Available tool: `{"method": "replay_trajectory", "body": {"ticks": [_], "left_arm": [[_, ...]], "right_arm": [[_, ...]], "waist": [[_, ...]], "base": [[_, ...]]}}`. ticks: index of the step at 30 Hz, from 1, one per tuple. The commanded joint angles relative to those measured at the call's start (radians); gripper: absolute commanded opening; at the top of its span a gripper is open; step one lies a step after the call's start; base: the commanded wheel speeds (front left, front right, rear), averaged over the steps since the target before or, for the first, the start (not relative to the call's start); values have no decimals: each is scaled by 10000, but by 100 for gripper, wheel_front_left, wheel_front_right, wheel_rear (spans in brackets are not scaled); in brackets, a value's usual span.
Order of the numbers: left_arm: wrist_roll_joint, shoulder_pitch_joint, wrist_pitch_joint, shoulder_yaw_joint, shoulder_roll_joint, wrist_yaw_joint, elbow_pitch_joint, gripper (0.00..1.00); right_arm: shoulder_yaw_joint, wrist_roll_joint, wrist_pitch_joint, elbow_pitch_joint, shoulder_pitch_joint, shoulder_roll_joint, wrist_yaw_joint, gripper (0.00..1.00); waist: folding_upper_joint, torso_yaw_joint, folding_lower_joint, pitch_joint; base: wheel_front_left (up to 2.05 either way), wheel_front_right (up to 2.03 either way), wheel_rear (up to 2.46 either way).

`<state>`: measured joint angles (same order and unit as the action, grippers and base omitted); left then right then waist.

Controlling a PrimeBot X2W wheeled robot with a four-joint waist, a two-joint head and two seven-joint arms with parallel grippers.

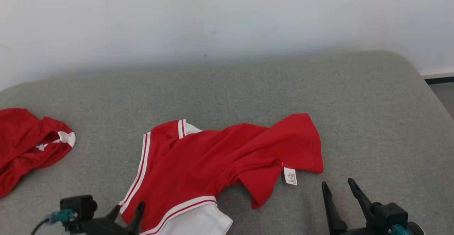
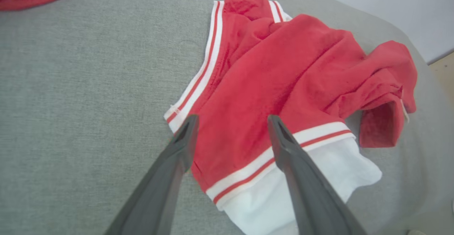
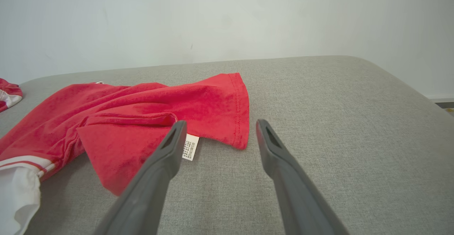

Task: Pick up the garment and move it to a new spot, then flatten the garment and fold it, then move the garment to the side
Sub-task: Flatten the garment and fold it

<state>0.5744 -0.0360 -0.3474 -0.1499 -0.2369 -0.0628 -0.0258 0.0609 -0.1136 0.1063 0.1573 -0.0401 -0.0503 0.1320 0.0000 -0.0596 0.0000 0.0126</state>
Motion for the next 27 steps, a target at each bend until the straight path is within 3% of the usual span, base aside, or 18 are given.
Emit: {"method": "replay_trajectory", "body": {"ticks": [1,8,13,15,20,27], "left_arm": [[-115,477,-55,96,-137,-83,552,100],[-413,2037,-477,177,-308,-544,3145,100],[-288,2425,-808,36,-161,-548,3721,100],[-276,2491,-796,-28,-163,-485,3826,0],[-363,2769,-305,19,-230,-348,3850,0],[-885,3870,1469,202,-523,-208,4125,0]], "right_arm": [[61,-40,51,-21,157,-4,-25,100],[112,139,75,-87,519,-2,-25,100],[-10,130,173,-28,586,-1,-25,100],[-15,112,192,8,593,-2,-25,100],[23,77,232,41,697,-2,-25,100],[216,201,230,-42,895,-4,-25,100]], "waist": [[0,-115,0,223],[0,-529,0,915],[0,-641,0,1179],[0,-661,0,1232],[0,-674,0,1315],[0,-819,0,1733]], "base": [[0,0,0],[0,0,0],[0,0,0],[0,0,0],[0,0,0],[0,0,0]]}}
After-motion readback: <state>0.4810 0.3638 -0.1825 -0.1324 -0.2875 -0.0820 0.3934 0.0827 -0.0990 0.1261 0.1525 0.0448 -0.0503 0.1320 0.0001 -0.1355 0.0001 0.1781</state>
